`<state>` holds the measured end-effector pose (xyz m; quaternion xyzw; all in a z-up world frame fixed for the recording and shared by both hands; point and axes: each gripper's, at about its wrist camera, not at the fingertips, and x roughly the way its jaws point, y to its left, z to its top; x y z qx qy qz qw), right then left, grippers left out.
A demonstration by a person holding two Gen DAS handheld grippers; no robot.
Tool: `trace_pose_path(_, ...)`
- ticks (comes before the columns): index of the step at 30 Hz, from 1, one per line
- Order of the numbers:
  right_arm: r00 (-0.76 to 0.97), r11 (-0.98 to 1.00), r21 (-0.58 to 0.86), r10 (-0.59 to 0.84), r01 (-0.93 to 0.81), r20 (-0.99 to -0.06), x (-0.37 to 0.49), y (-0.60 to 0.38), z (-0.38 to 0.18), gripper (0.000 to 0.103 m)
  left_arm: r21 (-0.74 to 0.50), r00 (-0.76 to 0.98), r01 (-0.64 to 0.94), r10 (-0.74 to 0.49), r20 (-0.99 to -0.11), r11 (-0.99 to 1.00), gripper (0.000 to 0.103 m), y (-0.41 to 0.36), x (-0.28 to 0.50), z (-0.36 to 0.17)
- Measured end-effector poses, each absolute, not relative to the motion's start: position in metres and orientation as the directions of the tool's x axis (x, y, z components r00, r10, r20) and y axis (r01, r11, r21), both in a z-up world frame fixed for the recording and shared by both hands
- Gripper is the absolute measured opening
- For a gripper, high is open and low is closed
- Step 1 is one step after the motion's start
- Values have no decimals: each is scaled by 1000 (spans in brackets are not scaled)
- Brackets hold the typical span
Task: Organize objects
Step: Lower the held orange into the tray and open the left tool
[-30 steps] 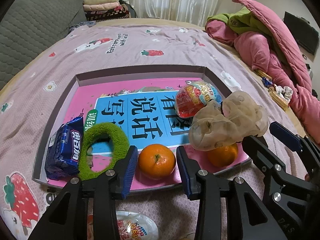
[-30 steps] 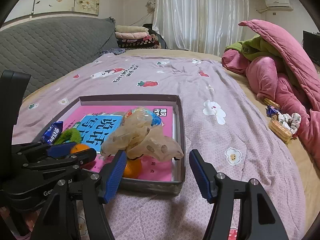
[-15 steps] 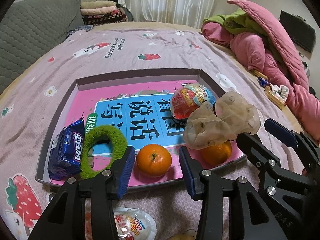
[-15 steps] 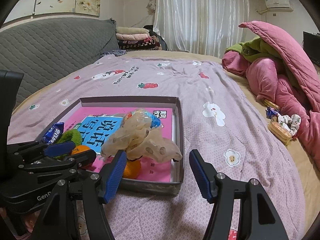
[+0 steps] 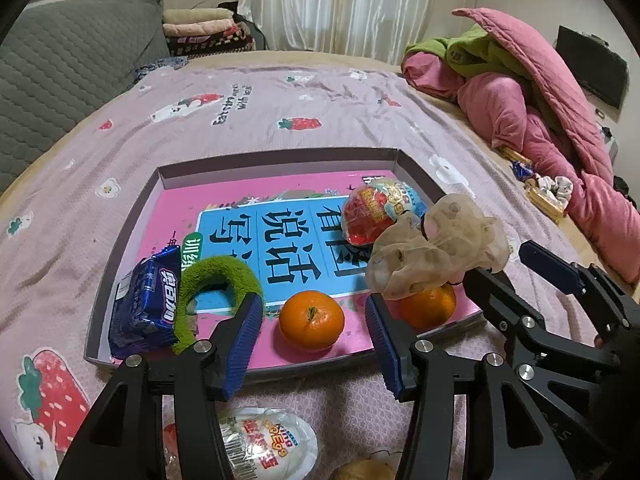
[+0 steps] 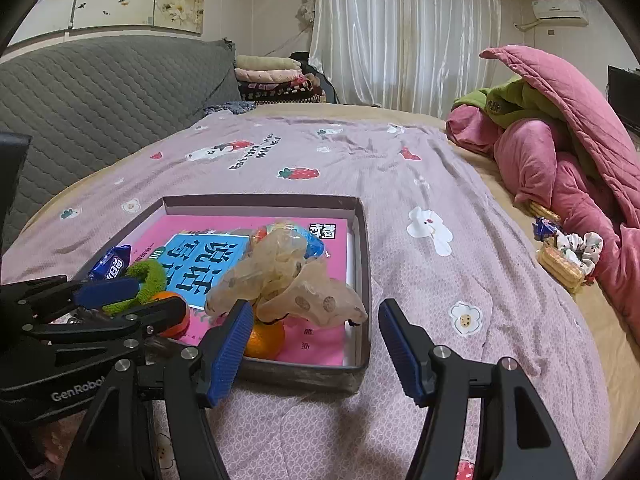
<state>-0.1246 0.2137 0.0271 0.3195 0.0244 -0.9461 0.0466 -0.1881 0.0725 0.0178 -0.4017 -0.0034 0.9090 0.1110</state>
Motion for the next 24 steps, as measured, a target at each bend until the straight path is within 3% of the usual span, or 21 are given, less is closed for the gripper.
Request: trace_pose_path(24, -819, -991, -8, -104, 131, -564, -116, 212, 37, 70, -116, -702, -184, 213, -680, -976, 71, 48, -168, 43)
